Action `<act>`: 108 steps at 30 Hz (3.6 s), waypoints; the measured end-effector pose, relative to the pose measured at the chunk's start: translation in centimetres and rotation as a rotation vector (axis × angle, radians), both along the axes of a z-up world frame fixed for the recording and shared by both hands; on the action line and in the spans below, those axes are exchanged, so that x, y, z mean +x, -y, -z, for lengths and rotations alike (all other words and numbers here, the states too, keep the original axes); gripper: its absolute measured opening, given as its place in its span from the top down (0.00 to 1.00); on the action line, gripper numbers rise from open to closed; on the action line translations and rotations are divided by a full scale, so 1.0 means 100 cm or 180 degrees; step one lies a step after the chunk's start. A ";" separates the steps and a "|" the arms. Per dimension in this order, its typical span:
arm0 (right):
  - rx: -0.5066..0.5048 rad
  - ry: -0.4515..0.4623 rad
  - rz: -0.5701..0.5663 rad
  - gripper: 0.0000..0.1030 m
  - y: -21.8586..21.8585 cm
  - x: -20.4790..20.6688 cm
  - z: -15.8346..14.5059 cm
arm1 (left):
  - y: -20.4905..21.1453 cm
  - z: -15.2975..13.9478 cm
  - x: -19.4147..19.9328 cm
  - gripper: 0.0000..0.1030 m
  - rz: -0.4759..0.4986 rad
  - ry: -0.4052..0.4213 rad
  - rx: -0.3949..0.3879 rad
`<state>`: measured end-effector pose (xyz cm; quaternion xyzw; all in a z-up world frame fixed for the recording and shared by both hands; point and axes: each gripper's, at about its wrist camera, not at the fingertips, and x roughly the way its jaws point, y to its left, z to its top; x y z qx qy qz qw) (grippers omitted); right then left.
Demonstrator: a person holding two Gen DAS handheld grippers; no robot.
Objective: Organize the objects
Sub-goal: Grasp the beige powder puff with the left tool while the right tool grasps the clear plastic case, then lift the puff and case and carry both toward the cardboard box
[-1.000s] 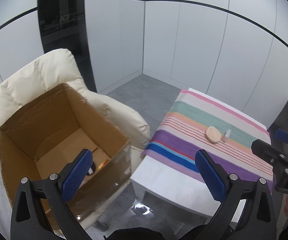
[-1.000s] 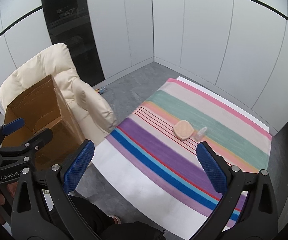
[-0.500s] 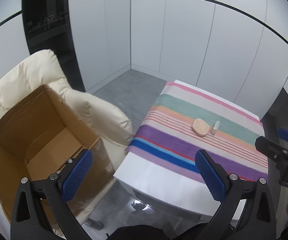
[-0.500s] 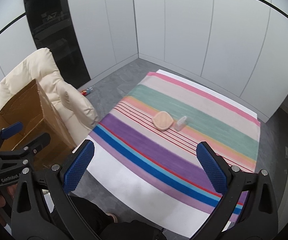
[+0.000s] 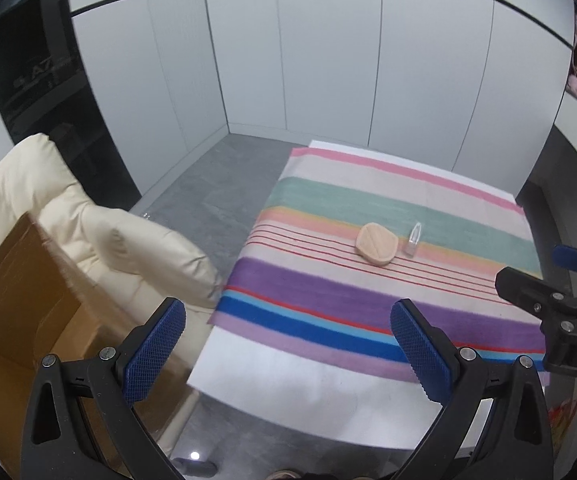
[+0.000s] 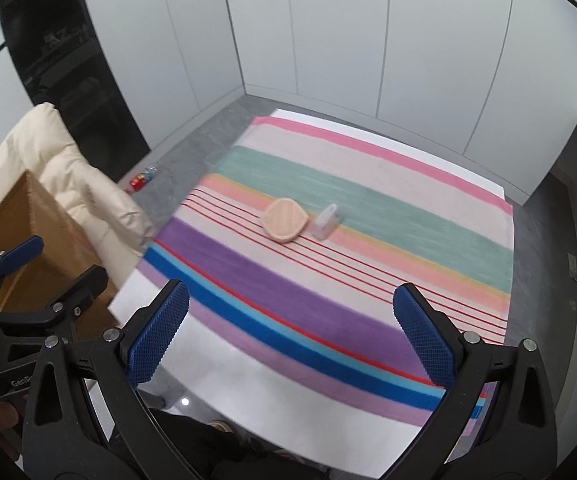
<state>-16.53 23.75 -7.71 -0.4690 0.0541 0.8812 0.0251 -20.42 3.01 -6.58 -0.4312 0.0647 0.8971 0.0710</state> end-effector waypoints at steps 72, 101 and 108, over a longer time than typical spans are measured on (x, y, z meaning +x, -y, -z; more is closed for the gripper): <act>0.0270 0.0153 0.0190 0.84 -0.098 -0.126 0.176 | -0.156 0.160 -0.150 0.40 0.0497 0.0367 0.0065; 0.0322 -0.0040 0.0399 0.84 -0.103 -0.015 0.056 | -0.153 0.038 -0.040 0.40 0.0638 0.0075 0.0148; 0.0282 -0.0144 0.0415 0.84 -0.095 0.022 0.015 | -0.143 0.000 -0.011 0.40 0.0595 0.0013 0.0227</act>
